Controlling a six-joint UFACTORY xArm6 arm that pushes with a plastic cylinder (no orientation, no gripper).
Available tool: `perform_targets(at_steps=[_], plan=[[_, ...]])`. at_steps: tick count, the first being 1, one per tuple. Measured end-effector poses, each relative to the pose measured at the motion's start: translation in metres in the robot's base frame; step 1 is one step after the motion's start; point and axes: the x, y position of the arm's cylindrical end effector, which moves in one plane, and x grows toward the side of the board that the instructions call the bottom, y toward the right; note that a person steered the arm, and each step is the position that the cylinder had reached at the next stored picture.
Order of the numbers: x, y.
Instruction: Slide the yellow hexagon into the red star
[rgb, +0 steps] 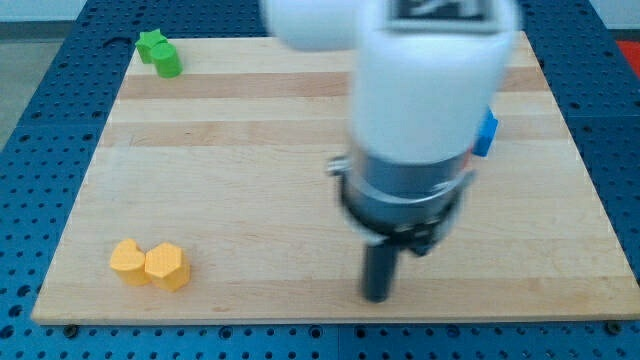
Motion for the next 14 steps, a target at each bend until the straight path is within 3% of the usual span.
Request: perform_targets(at_steps=[1, 3, 5, 7, 10, 11, 14], plan=[[0.011, -0.062], [-0.015, -0.17], [-0.01, -0.233], [-0.081, -0.198], [-0.049, -0.223], [-0.044, -0.191], [-0.068, -0.02]])
